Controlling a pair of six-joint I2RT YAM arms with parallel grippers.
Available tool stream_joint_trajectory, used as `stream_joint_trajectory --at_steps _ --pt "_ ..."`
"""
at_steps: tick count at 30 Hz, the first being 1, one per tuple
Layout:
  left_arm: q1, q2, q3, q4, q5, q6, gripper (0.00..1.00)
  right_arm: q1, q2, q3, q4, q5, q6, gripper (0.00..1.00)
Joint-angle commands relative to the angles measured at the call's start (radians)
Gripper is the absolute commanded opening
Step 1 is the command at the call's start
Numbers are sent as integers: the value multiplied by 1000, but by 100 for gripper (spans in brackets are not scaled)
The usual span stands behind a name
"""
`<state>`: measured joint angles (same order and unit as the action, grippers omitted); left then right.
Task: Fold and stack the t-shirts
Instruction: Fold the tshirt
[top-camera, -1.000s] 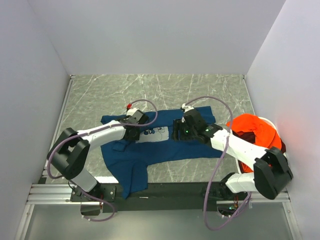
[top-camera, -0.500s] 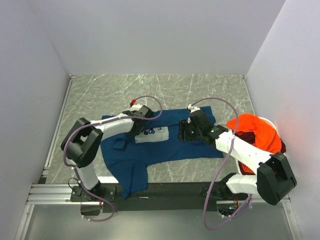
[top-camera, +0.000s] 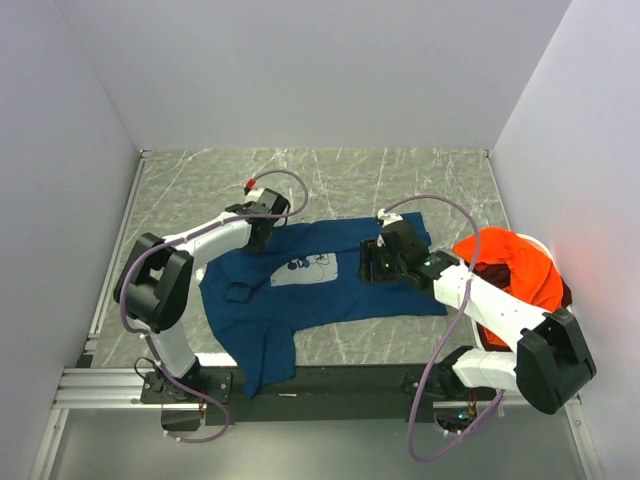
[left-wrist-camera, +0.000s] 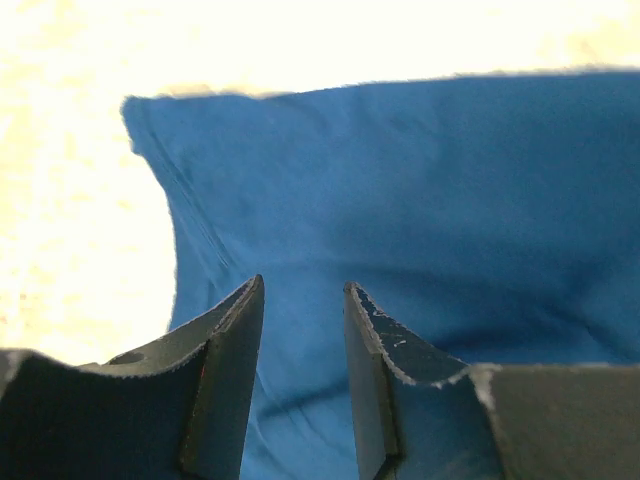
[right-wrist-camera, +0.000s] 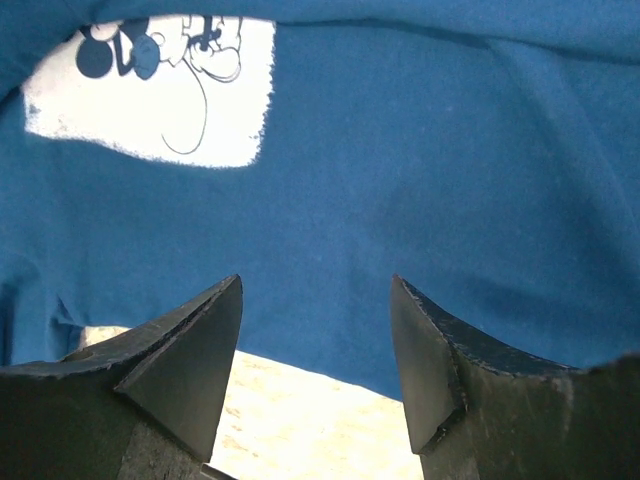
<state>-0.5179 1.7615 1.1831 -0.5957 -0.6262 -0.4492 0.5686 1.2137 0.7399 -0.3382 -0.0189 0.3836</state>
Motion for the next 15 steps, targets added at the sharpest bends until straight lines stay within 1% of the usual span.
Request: stream_joint_trajectory --at_steps 1,3,4,5,7,8,10,11,13,15 --pt "-48 -100 20 -35 68 -25 43 -6 -36 -13 -1 10 -8 67" --pt "-100 -138 -13 -78 71 -101 44 -7 -40 -16 1 5 -6 67" --pt "-112 -175 -26 -97 74 -135 44 -7 -42 -16 5 2 -5 67" --pt "-123 -195 -61 -120 92 -205 43 -7 -40 -19 5 0 -3 67" --pt "-136 -261 -111 -125 121 -273 42 -7 -42 -20 8 -4 -2 67" --pt "-137 -286 -166 -110 146 -330 41 -7 -39 -20 8 -10 -2 67" --pt "-137 -353 -223 -89 169 -379 38 -6 -40 -27 11 -16 3 66" --pt "-136 -371 -275 -72 181 -411 37 -7 -39 -28 16 -24 3 66" --pt "-137 -407 -333 -20 223 -434 35 -7 -42 -37 25 -32 11 66" --pt "-137 -412 -358 7 247 -460 33 -9 -43 -40 28 -41 17 66"
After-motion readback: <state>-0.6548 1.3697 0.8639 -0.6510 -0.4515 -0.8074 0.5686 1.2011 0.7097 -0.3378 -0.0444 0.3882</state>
